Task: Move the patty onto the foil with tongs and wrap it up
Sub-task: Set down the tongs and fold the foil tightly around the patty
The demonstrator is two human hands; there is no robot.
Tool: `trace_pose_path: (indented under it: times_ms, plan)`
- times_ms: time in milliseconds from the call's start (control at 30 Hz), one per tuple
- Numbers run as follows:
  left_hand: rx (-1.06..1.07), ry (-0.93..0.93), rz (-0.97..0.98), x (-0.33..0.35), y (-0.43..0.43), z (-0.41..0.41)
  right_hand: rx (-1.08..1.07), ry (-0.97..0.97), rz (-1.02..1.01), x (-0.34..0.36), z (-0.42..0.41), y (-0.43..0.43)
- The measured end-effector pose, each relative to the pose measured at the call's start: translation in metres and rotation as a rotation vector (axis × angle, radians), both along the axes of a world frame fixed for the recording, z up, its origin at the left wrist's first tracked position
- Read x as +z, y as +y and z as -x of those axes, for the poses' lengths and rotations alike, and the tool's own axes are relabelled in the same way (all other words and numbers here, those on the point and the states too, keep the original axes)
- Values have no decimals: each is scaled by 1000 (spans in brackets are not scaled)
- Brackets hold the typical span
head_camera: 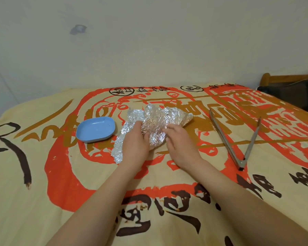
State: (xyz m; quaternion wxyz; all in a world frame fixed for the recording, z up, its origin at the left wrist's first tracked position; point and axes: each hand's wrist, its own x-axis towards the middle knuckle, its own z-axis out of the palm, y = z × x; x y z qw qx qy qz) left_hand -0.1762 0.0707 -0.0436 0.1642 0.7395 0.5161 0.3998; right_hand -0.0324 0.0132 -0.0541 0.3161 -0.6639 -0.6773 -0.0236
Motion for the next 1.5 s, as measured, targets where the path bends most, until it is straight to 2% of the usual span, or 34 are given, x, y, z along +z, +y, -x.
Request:
trace_pose_path:
  times_ms: [267,433,533,600,667,767,900,967,1100,1233,1500]
  plan:
    - [27,-68,24,-3,23,3,-40,-158,116,-12,10,17]
    - [19,2,-11,-13,30,5,-62,-224,162,-22,9,24]
    - [68,130,-49,-14,31,5,-53,-216,205,-25,9,26]
    - [98,331,-143,-11,31,5,-50,-230,225,-26,9,26]
    - [5,524,-218,-8,30,2,-45,-239,243,-26,9,26]
    - [-149,650,-177,-5,22,-9,-40,-241,267,-26,9,25]
    - [-235,770,-66,-15,23,-18,-29,-273,303,-24,7,26]
    - [-264,776,12,-19,25,-15,-27,-267,300,-24,7,26]
    - [-278,634,123,-22,22,-9,-25,-281,268,-24,6,28]
    - [-264,654,121,-27,23,-7,-45,-342,248,-22,-6,38]
    - [-258,671,93,-30,23,-7,-33,-313,315,-25,-14,43]
